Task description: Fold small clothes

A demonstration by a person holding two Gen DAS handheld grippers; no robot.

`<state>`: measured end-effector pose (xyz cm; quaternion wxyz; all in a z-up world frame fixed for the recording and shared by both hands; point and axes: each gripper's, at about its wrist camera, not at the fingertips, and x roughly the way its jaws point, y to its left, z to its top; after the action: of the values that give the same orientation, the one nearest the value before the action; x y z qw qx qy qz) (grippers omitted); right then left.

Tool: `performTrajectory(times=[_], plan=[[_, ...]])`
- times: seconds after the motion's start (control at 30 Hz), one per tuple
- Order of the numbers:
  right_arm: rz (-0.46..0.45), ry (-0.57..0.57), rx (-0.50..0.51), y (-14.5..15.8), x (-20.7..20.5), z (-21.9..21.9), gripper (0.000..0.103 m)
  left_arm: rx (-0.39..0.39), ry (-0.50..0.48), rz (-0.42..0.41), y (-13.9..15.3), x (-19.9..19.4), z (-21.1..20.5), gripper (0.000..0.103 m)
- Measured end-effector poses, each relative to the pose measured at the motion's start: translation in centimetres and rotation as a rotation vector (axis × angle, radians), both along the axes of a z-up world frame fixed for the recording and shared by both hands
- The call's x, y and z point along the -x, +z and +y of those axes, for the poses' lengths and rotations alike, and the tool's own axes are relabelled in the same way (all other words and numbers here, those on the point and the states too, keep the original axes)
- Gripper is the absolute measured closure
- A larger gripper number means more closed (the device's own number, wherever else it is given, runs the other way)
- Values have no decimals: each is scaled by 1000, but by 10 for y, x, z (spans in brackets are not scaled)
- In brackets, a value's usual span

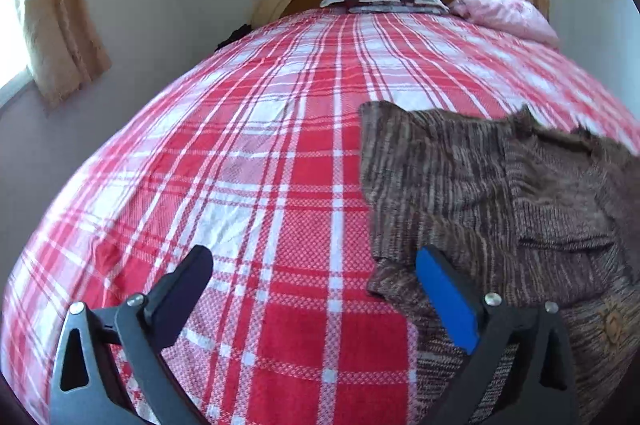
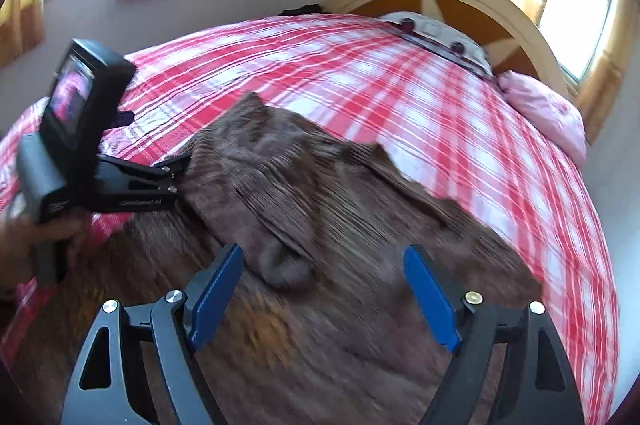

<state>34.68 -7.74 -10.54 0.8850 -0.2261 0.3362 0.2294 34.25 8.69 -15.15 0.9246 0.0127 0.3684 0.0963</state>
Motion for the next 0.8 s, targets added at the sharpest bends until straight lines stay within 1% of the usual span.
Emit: performTrajectory(times=[0.03,0.1,0.17,0.2,0.23,0.27,0.3,0.37,0.4,0.43,0.53,0.63,0.67,0.73,0.8], plan=[[2,14,16,-5,-4,11,30,38,2,-2,0,1,5,0],[0,38,73,-20,-10,34,30,107,13,1,-2,0,15,0],[-3,44,119,-33,-18,50,30,148,17,11,-5,-1,20,0],[7,42,135,-40,-24,56,36,161,15,16,-6,-1,21,0],[15,36,150,-46,-30,59,54,175,11,22,-8,-2,22,0],[28,13,165,-53,-38,59,64,188,11,27,-9,-2,23,0],[48,-2,145,-53,-44,54,75,193,9,27,-9,-2,24,0],[74,-39,61,-48,-54,39,80,195,5,25,-9,-2,23,0],[75,-70,29,-44,-59,29,91,188,3,26,-9,-2,22,0],[75,-91,10,-42,-63,21,93,177,-5,28,-9,-2,19,0],[91,-147,-50,-34,-77,-3,93,151,-13,32,-10,-5,15,0],[88,-207,-54,-32,-89,-20,94,144,-24,33,-10,-5,14,0],[106,-221,-66,-34,-94,-25,94,144,-24,33,-10,-5,14,0],[185,-255,-80,-42,-106,-36,93,147,-24,36,-10,-5,14,0],[202,-287,-85,-46,-110,-47,93,150,-25,35,-10,-5,15,0]])
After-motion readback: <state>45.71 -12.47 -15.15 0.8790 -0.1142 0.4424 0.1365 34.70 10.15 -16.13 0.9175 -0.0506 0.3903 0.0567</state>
